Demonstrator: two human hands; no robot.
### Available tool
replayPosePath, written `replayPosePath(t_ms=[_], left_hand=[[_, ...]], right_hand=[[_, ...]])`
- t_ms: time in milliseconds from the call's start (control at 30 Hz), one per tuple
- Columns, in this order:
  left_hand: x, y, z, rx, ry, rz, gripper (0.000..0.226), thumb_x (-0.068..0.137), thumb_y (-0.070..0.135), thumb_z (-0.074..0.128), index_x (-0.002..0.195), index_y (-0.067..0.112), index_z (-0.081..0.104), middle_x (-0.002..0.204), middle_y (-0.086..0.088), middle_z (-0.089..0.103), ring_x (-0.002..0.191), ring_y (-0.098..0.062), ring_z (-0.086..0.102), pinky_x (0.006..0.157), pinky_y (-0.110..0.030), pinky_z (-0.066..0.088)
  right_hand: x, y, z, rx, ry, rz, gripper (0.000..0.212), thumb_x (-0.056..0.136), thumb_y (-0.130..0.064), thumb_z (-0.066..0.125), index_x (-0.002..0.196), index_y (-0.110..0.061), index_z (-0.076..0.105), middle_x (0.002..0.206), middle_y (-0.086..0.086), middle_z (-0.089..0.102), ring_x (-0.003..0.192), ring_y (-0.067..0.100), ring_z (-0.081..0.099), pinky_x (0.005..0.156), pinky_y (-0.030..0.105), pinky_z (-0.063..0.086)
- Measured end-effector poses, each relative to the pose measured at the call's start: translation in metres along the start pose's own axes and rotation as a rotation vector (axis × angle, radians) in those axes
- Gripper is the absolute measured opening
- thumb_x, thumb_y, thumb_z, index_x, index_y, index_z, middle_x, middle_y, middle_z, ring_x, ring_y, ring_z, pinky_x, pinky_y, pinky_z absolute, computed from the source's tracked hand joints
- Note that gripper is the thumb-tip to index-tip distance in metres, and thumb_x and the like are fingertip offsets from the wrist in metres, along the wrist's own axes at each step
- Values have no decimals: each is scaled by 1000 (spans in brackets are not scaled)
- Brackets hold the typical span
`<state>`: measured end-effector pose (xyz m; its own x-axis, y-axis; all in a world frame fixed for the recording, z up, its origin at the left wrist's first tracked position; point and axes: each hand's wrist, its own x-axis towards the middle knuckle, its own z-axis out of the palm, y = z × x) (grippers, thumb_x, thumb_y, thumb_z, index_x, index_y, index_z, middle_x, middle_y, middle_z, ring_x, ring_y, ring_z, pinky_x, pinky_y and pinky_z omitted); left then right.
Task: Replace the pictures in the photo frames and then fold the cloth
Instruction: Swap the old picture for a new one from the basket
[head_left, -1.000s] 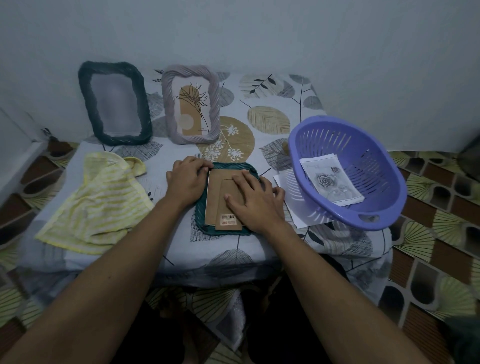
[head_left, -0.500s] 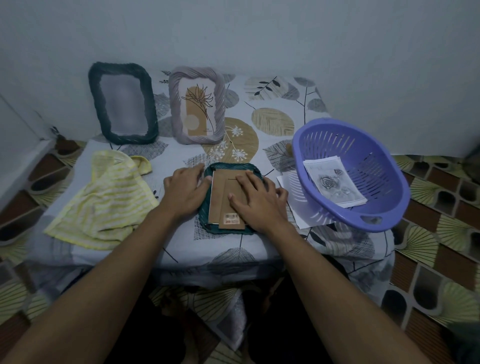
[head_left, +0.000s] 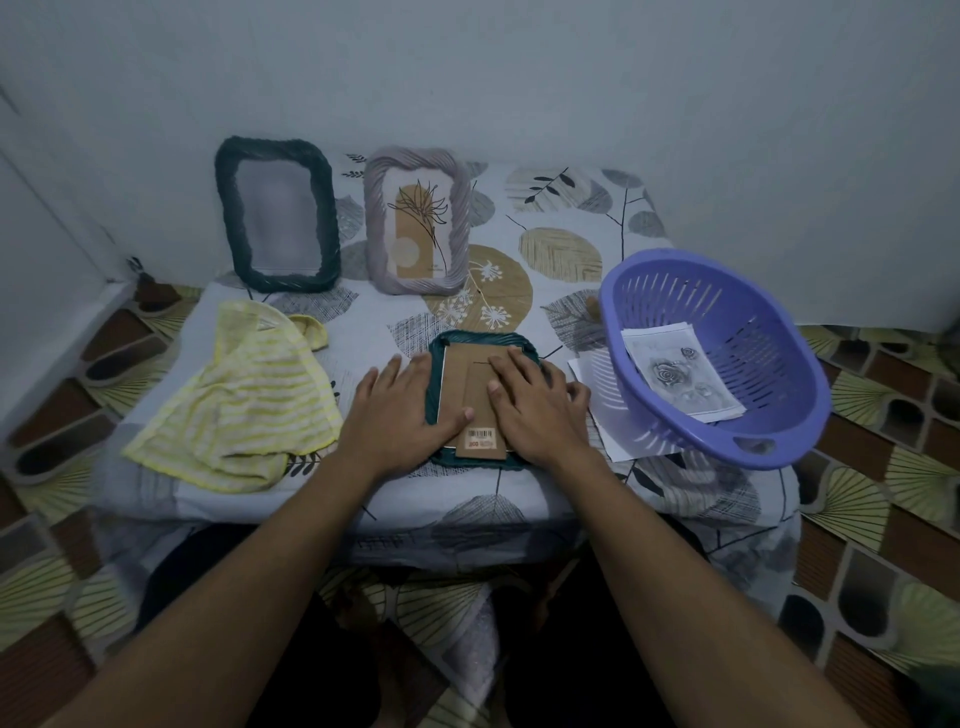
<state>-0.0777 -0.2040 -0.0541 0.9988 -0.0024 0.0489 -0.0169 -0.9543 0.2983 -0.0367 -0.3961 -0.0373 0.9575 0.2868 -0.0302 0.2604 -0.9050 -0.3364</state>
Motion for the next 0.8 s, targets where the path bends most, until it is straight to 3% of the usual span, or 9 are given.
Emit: replayPosePath(t_ms=[300,400,500,633,800], left_hand=[[-2,1,-2,-10,45,-4,94,86,81,31,156,19,22,162,1,27,151,-23,19,121,-45,15],[-2,1,-2,-11,54,-2,94,86,81,33,156,19,24,162,1,29,150,-23,20,120,-45,16],[-2,1,-3,-25,56,-1,93,86,81,34,155,19,24,162,1,29,150,-23,20,120,-46,15],[-2,1,-3,-33,63,-2,94,86,81,36,155,19,24,162,1,29,150,-23,21,120,-45,15],[-2,1,-4,-43,63,-8,93,86,80,37,155,20,24,162,1,28,150,-23,20,120,-44,14]], right_hand=[[12,-4,-13,76,-68,49,44,100,-50,38,143,-42,43,158,-12,28,143,25,24,110,51,17],[17,-3,-16,176,53,87,38,101,-43,41,136,-36,53,146,-1,41,135,27,34,108,48,22],[14,-3,-9,106,188,168,42,102,-42,39,142,-30,47,142,6,41,132,28,35,107,48,24],[12,-5,-1,-28,163,219,57,102,-49,31,152,-22,32,148,10,39,134,30,33,108,50,25],[14,-6,2,-58,180,231,60,101,-51,31,153,-20,34,148,9,42,134,29,35,106,51,25]])
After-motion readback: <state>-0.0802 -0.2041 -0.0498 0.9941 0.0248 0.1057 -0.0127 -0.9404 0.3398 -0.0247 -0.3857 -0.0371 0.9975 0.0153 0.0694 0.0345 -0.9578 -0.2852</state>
